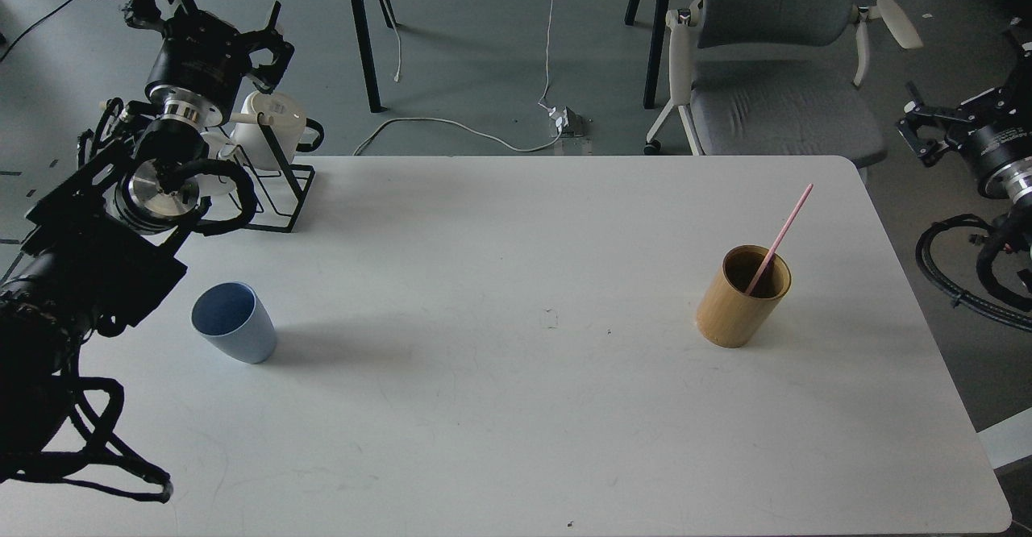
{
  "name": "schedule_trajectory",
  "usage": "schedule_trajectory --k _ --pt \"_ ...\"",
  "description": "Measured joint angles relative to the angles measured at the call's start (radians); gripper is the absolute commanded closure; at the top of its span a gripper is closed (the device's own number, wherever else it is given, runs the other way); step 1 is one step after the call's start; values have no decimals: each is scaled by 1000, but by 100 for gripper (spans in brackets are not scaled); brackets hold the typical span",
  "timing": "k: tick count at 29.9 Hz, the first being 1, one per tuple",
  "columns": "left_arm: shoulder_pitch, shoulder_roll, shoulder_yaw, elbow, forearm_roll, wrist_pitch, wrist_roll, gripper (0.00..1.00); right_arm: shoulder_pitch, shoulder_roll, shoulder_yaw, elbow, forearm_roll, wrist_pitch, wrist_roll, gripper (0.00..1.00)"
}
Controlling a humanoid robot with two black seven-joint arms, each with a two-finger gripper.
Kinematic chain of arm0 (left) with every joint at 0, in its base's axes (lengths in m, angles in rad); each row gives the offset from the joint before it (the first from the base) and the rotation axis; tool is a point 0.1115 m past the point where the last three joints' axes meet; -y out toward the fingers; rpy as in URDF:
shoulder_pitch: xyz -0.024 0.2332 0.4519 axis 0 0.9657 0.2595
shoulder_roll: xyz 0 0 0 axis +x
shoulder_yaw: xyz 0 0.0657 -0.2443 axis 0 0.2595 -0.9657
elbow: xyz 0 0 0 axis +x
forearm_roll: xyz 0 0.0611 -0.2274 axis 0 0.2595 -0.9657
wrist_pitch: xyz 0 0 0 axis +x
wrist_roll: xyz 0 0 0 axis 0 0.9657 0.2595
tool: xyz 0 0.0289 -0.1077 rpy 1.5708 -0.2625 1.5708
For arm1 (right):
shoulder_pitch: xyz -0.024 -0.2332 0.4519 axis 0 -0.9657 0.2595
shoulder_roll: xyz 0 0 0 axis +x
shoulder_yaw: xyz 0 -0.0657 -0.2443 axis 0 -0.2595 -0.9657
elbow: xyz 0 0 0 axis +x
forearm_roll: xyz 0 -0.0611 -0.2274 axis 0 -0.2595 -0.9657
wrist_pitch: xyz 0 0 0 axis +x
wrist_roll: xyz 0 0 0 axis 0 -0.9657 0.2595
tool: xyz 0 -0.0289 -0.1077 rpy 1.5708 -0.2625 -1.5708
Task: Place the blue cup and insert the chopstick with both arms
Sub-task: 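Reach the left gripper down to the light blue cup and grasp it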
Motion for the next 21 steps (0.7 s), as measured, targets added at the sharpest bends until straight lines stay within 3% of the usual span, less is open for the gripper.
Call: schedule_trajectory --k 11,16,21 --pt "10 25 -17 -27 -4 0 -6 0 -6 -60 18 113 0 0 4 1" --pt "37 160 20 -250 51 0 -6 1 -9 -76 19 119 0 0 9 1" --pt "46 370 53 -515 349 0 -6 1 -30 -92 20 119 0 0 11 1"
